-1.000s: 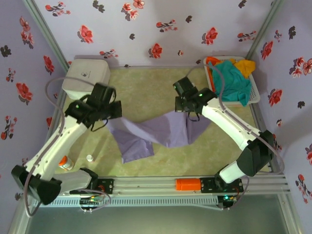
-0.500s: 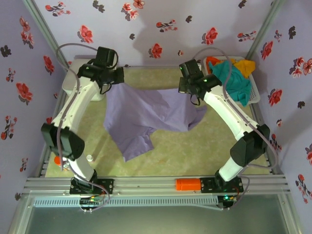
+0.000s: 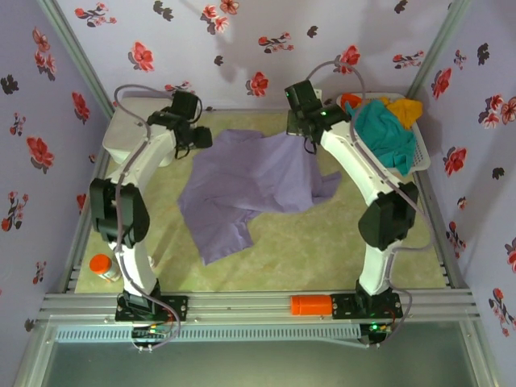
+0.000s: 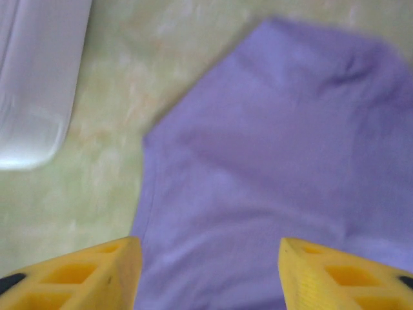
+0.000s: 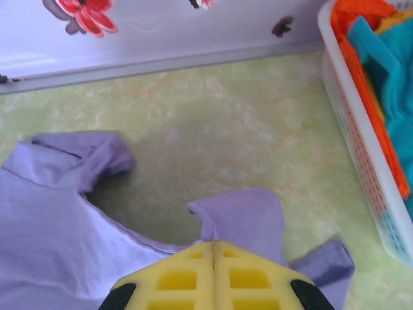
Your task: Fold and stack the t-shirts
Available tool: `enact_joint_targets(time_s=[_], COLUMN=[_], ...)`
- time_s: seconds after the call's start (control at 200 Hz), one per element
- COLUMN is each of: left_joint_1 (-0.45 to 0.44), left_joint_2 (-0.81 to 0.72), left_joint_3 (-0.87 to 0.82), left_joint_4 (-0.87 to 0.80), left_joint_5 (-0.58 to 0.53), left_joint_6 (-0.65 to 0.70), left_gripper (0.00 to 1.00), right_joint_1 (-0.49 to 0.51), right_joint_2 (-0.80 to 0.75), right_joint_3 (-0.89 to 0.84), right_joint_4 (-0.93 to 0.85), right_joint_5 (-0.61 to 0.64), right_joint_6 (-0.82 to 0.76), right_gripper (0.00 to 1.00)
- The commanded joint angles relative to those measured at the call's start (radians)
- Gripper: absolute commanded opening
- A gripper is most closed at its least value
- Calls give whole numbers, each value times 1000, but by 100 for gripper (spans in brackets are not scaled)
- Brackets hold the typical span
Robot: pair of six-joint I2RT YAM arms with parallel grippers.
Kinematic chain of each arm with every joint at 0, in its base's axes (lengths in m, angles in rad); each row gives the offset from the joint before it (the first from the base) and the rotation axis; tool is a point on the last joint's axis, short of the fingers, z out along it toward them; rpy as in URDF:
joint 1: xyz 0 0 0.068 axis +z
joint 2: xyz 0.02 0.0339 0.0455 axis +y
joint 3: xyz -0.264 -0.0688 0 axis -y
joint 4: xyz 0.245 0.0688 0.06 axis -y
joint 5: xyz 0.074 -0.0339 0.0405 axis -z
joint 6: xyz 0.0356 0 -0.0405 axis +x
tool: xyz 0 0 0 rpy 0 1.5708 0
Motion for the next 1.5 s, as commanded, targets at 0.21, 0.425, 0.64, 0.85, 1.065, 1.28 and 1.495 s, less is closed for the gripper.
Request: enact_joint_targets(time_s=[0.21, 0.425, 0.64, 0.85, 1.065, 1.28, 1.495], left_joint_1=[-266, -493, -555, -558, -558, -558, -546], left_joint_2=[-529, -706, -746, -705, -593, -505, -618], left_joint_3=[-578, -858, -987, -1045, -1040, -1004, -956], left_joint_4=[-77, -55, 17, 149, 218, 211, -91], left_joint_5=[16, 1, -2, 2, 1, -4, -63], left_joint_6=[-297, -575, -684, -710, -678, -638, -600], left_gripper=[65, 65, 66, 66, 58, 30, 0], right_joint_1=[-47, -75, -69, -67, -66, -66, -107], right_joint_2=[370, 493, 289, -3, -299, -532, -725], right_joint_3=[479, 631, 267, -219, -648, -989, -1171], right_joint_4=[-14, -149, -84, 32, 106, 121, 114], right_joint_5=[154, 47, -12, -54, -114, -109, -114], right_joint_6=[-119, -126, -93, -19, 107, 167, 192], right_gripper=[0, 80, 99, 99, 85, 83, 80])
